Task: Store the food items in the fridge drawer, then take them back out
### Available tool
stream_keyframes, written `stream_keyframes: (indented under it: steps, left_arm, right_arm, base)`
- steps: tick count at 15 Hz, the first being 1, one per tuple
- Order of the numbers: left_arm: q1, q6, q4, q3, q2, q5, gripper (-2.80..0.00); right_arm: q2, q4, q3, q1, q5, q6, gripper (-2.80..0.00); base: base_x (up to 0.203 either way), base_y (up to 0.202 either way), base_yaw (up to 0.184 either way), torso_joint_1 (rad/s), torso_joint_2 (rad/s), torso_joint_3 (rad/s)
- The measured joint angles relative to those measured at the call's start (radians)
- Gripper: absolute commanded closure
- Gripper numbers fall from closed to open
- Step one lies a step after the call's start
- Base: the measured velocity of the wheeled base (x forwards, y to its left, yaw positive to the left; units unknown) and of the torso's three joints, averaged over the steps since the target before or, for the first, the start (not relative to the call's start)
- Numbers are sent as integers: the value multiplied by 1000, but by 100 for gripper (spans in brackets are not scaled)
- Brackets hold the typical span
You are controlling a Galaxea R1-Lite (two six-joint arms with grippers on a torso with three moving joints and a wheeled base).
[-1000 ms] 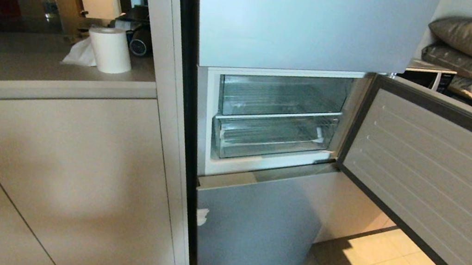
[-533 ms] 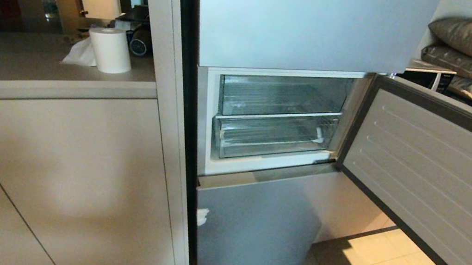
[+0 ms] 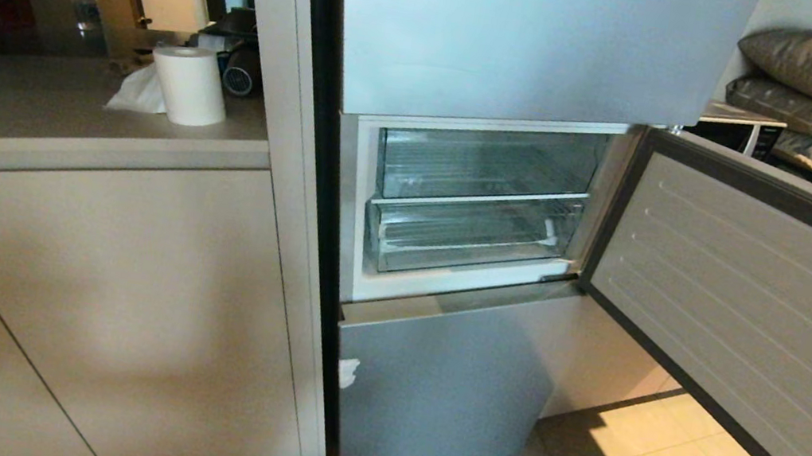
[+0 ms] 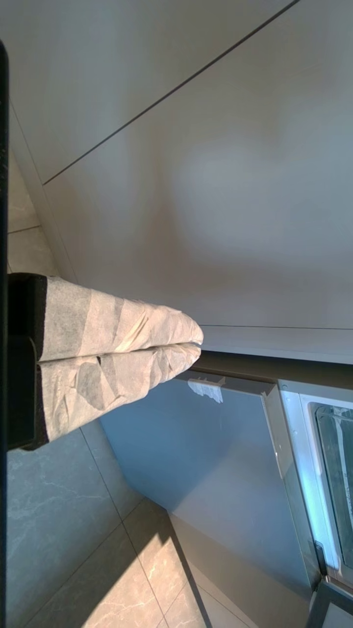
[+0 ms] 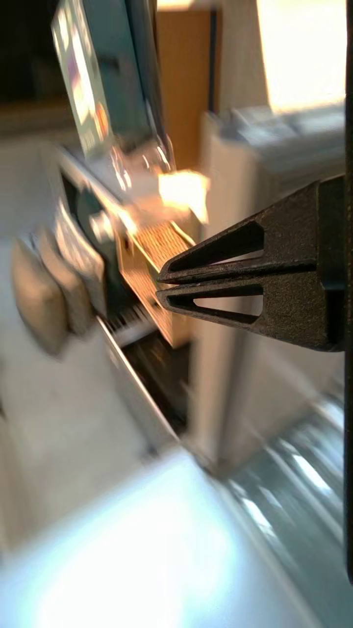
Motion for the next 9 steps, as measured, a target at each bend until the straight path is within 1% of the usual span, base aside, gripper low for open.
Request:
stream_keyframes:
  steps: [3, 5, 7, 9]
  left_arm:
    - [0, 0, 0, 0, 0, 0, 0]
    - [0, 0, 0, 0, 0, 0, 0]
    - [0, 0, 0, 0, 0, 0, 0]
    - [0, 0, 0, 0, 0, 0, 0]
  right_arm:
    - [148, -98, -55, -95, 7, 80, 0]
    - [237, -122, -83, -144, 8, 136, 0]
    - [318, -127, -99, -172, 10, 206, 0]
    - [394, -129, -105, -192, 30, 238, 0]
  base:
    - [0, 0, 0, 0, 0, 0]
    - [0, 0, 0, 0, 0, 0]
    - [0, 0, 0, 0, 0, 0]
    - [0, 0, 0, 0, 0, 0]
